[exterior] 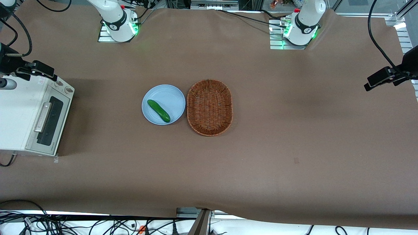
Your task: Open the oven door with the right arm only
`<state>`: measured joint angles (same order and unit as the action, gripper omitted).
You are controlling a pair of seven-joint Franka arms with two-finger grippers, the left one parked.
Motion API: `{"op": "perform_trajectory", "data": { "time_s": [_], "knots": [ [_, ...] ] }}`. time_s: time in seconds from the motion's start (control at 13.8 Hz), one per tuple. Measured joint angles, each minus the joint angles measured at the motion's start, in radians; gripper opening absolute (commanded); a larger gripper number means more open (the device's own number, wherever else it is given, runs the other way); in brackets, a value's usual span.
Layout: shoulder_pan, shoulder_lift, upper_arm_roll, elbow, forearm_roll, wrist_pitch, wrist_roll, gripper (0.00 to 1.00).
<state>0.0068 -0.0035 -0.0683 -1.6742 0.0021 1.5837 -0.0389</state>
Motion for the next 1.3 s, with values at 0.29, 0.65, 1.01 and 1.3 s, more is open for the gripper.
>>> {"op": "perform_trajectory", "data": {
  "time_s": [0.29,0.65,1.01,1.3],
  "knots": [
    [0.000,0.000,0.000,0.000,-0.018,0.002,0.000,1.00],
    [0.000,0.000,0.001,0.000,-0.018,0.003,0.000,1.00],
    [0.000,0.003,0.006,0.000,-0.018,0.002,0.000,1.00],
    [0.000,0.009,0.014,0.001,-0.018,0.002,0.000,1.00]
  ]
}}
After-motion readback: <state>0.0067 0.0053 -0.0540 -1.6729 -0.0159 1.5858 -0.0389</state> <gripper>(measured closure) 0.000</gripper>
